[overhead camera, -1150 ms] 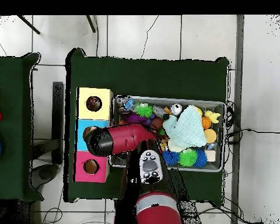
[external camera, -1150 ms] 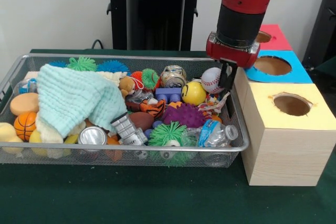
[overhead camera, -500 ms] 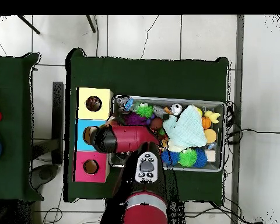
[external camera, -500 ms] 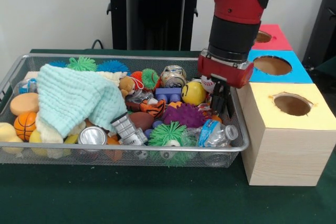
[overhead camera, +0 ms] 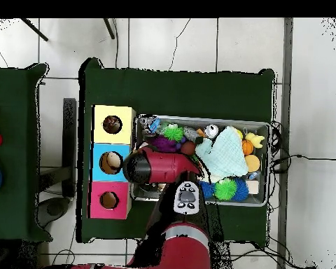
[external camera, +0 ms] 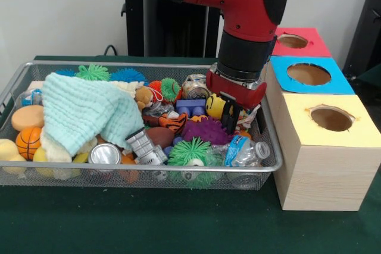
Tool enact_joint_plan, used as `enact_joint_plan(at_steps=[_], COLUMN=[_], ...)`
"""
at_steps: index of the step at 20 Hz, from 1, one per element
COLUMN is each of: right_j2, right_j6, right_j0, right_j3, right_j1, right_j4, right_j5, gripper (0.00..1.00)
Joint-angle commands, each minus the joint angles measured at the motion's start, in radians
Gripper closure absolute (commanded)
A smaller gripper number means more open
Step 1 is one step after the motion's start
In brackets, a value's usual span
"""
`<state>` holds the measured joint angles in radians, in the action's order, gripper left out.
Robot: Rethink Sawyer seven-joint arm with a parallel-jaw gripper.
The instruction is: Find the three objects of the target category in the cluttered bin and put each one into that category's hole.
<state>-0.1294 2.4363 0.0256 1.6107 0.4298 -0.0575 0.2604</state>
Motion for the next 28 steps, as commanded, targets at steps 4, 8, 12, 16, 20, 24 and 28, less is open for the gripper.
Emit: enact_joint_plan(at_steps=[4,8,12,16,20,24,28], right_j2=[-0.004,-0.001,0.013,0.023,0.034,0.050,0.056], right_j6=[0.094,0.095,0.070,0.058,0.048,0.019,-0.024], right_j0=[-0.011,-0.022,-0.010,-0.007,0.001,0.025,0.036], right_j3=[0.004,0.036,0.038,0.045,0.055,0.059,0.047], right_j1=[0.022,0.055,0.061,0.066,0.064,0.062,0.063], right_j4=[0.023,0.025,0.014,0.005,-0.003,-0.019,-0.041], right_j5=[0.064,0.079,0.082,0.080,0.067,0.065,0.096], gripper=[1.00,1.00,1.00,1.00,1.00,1.00,1.00])
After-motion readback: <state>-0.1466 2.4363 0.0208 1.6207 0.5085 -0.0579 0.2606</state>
